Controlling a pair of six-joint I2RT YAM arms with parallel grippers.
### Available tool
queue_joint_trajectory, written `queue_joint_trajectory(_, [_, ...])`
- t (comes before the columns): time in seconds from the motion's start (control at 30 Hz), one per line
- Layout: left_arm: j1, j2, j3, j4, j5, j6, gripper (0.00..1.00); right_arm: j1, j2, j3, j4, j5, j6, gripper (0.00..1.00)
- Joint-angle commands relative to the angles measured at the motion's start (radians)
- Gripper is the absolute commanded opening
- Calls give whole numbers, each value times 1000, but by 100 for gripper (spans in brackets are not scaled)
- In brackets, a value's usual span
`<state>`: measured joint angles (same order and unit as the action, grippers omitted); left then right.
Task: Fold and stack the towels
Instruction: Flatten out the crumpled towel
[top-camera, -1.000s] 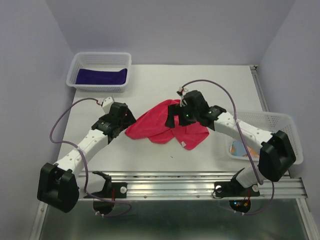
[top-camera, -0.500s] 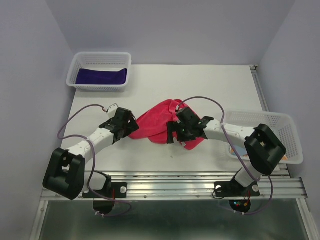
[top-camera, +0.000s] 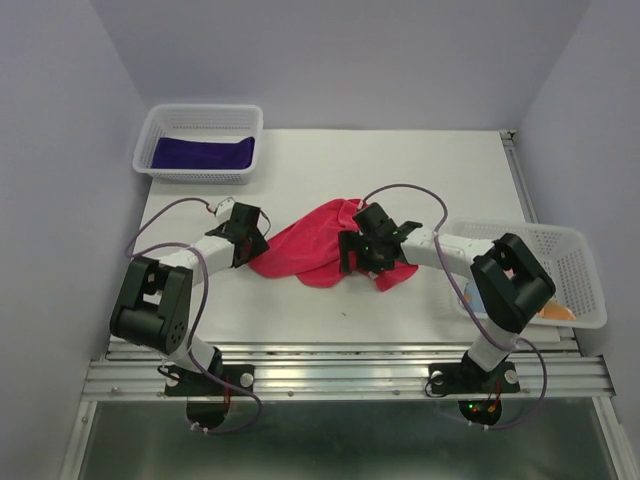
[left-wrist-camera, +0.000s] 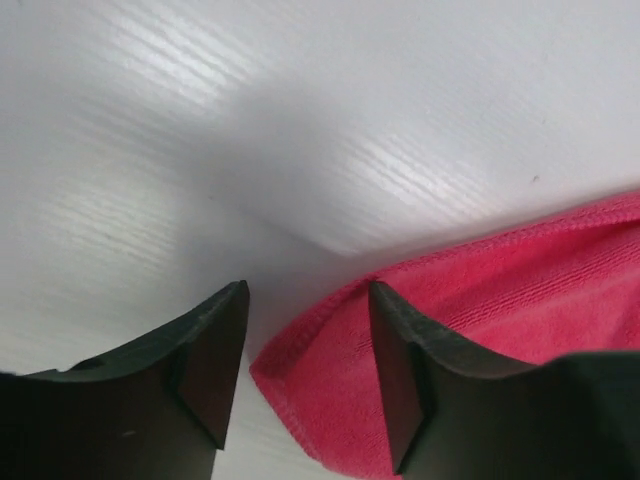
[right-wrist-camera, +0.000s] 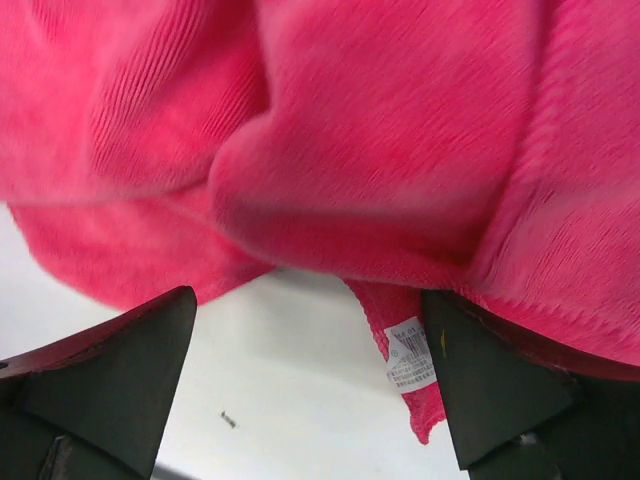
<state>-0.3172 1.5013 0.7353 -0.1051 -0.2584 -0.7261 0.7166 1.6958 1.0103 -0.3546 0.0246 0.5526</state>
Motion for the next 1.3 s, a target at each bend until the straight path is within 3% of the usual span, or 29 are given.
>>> queue_joint_trajectory(0.0, [26, 77, 18, 1, 57, 44, 57, -78, 51, 79, -12, 54, -45, 100])
queue_joint_trajectory(0.03, [26, 85, 22, 7, 68, 56, 43, -103, 64, 103, -11, 54, -54, 100])
queue_joint_trajectory(0.17, [24, 99, 29, 28, 117, 79, 9, -149, 120, 181, -4, 52, -108, 100])
queue_joint_trajectory(0.23, [24, 93, 26, 42, 134, 86, 0, -178, 166, 221, -1, 43, -140, 100])
queue_joint_trajectory(0.5, [24, 74, 59, 77, 114, 82, 0, -197, 255, 439, -24, 37, -318, 100])
queue_joint_trajectory(0.67, [26, 63, 93, 97, 136, 76, 0, -163, 133, 344, -15, 15, -306, 100])
queue_joint_trajectory(0.83, [26, 13, 61, 134, 157, 57, 0, -10, 24, 176, -38, 130, -136, 100])
queue_joint_trajectory(0.93, [26, -10, 39, 143, 159, 53, 0, 78, -4, 96, -43, 224, 51, 100])
queue_joint_trajectory(1.07, [26, -26, 26, 150, 159, 50, 0, 162, 25, 89, -44, 333, 184, 100])
queue_joint_trajectory(1.27, [26, -46, 9, 151, 160, 42, 0, 179, 117, 103, 38, 359, 288, 98])
